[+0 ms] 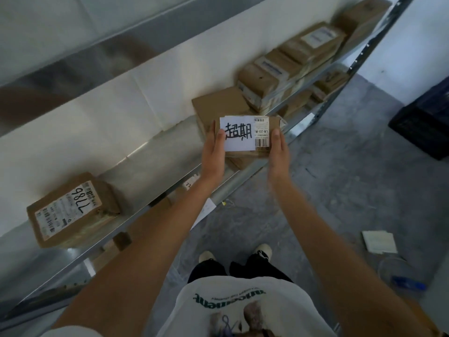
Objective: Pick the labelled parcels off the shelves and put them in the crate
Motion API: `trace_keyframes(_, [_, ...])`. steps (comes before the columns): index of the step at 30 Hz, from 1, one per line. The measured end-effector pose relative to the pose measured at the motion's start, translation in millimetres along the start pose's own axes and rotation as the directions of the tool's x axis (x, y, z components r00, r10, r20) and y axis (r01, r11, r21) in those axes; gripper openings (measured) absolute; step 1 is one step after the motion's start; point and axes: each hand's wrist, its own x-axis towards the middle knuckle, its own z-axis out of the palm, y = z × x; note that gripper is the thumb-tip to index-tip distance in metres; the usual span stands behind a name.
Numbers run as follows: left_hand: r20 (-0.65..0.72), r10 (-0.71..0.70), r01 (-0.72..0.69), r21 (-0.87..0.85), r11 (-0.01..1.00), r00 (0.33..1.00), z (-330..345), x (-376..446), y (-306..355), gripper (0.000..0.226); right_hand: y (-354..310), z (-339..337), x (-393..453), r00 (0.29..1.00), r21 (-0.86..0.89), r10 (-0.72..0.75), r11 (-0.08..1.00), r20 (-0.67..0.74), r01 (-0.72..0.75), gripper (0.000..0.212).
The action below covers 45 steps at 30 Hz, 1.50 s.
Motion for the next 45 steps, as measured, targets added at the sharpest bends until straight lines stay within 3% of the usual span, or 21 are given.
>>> trace_keyframes(5, [0.111,-0.086,0.080,0.059,0.995,0.990,72,6,-5,0.043,-7,-65,27,0.995,0.030,0.011,1.000,-0.098,-0.008,0.045])
trace_keyframes(11, [0.253,-0.097,0.066,0.129,0.990,0.963,162,8,-4,0.045,-6,-145,56,0.979,0.075,0.038,0.997,-0.201,-0.023,0.046])
trace_keyframes(15, [0.329,-0.112,0.060,0.165,0.984,0.938,212,11,-11,0.050,-5,-188,75,0.964,0.090,0.091,0.993,-0.249,-0.070,0.072])
trace_keyframes(23, [0.459,-0.125,0.024,0.219,0.975,0.880,278,24,-12,0.037,1,-242,111,0.941,0.146,0.128,0.986,-0.314,-0.085,0.055])
trace_keyframes(28, [0.516,-0.175,0.053,0.243,0.968,0.838,327,58,-23,0.058,-3,-262,137,0.901,0.162,0.150,0.983,-0.407,-0.090,0.055])
trace_keyframes(33, [0.608,-0.203,0.061,0.245,0.968,0.767,382,85,-22,0.044,-15,-288,171,0.828,0.181,0.219,0.973,-0.517,-0.145,0.063])
trace_keyframes(45, [0.721,-0.235,-0.004,0.313,0.950,0.652,528,101,-26,0.046,-32,-389,236,0.717,0.298,0.276,0.949,-0.641,-0.099,0.049])
